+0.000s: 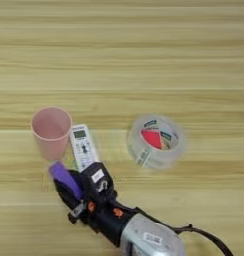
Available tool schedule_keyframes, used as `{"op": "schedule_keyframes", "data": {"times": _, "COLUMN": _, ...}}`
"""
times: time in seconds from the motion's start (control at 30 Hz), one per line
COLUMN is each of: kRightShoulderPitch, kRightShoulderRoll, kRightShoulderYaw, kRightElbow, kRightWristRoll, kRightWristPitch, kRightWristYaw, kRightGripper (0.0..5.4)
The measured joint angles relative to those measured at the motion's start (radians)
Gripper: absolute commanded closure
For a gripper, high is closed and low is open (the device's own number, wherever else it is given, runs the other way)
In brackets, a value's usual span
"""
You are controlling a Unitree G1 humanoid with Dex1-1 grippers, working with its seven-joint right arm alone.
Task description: Move the objects on the table
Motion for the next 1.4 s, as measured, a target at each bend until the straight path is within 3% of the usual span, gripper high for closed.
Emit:
{"op": "schedule_keyframes", "data": {"times": 0.2, "kRightShoulderPitch": -0.022, "kRightShoulderRoll": 0.056, "kRightShoulderYaw": 0.122, "kRightElbow": 0.124, "kRightWristRoll": -0.102, "kRightWristPitch": -0.056, "kRightWristYaw": -0.060, "kRightGripper": 3.99}}
{"op": "schedule_keyframes", "data": {"times": 0.57, "kRightShoulderPitch": -0.031, "kRightShoulderRoll": 0.089, "kRightShoulderYaw": 0.170, "kRightElbow": 0.258, "kRightWristRoll": -0.214, "kRightWristPitch": -0.139, "kRightWristYaw": -0.109, "kRightGripper": 3.99}}
{"op": "schedule_keyframes", "data": {"times": 1.07, "kRightShoulderPitch": -0.047, "kRightShoulderRoll": 0.115, "kRightShoulderYaw": 0.165, "kRightElbow": 0.338, "kRightWristRoll": -0.256, "kRightWristPitch": -0.225, "kRightWristYaw": -0.128, "kRightGripper": 3.99}}
{"op": "schedule_keyframes", "data": {"times": 1.4, "kRightShoulderPitch": -0.051, "kRightShoulderRoll": 0.121, "kRightShoulderYaw": 0.164, "kRightElbow": 0.349, "kRightWristRoll": -0.262, "kRightWristPitch": -0.236, "kRightWristYaw": -0.128, "kRightGripper": 3.99}}
